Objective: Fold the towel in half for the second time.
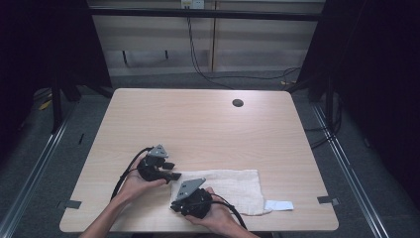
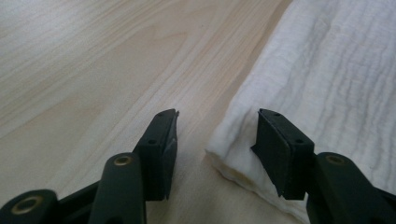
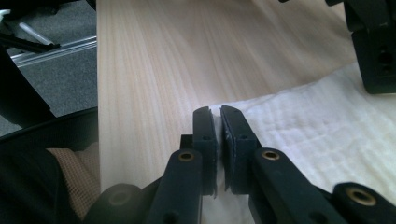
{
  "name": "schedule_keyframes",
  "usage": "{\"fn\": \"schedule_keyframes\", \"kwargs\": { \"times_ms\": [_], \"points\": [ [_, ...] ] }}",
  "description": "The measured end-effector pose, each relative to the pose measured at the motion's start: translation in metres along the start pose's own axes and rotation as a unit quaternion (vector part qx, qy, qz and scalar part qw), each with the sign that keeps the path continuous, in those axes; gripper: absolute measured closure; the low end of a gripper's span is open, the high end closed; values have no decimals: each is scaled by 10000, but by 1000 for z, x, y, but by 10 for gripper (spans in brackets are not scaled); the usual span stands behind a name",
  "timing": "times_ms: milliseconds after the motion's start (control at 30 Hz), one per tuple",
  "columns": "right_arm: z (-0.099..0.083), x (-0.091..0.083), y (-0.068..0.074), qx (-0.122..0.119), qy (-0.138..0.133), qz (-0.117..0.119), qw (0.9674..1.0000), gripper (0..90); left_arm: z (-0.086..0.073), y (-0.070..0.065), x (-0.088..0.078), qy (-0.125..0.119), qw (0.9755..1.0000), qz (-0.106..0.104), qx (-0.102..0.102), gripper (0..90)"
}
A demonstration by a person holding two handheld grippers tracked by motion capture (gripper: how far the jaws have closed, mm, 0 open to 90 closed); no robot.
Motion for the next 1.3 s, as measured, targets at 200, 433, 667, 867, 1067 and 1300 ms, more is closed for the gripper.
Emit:
{"fn": "schedule_keyframes", "kwargs": {
  "times_ms": [200,433,667,867,1067,1300],
  "points": [
    [1,0,-2,90,28,108,9999,851,0,3,3,10,10000,-60,-15,564],
    [2,0,-3,160,66,191,9997,851,-2,-12,0,87,9993,-196,294,725],
    [2,0,-3,144,121,218,9996,859,-3,-10,1,-22,9992,-375,106,835],
    [5,-1,-3,175,161,311,9992,863,0,-4,-6,-305,9986,-396,-144,844],
    [16,-12,-2,265,-98,408,9988,863,0,2,-14,-334,9988,-255,-246,844],
    [27,-23,-3,374,-334,424,9978,864,2,8,-25,-511,9977,-253,-375,846]
  ]
}}
Point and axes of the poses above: each handheld gripper's, and its own axes: x roughly forward along the jaws, z roughly out of its top, y roughly to its left, the point moved 7 cm from there along x, roughly forward along the jaws, and after that the axes turned 14 degrees about x, right-handed, at the moved point
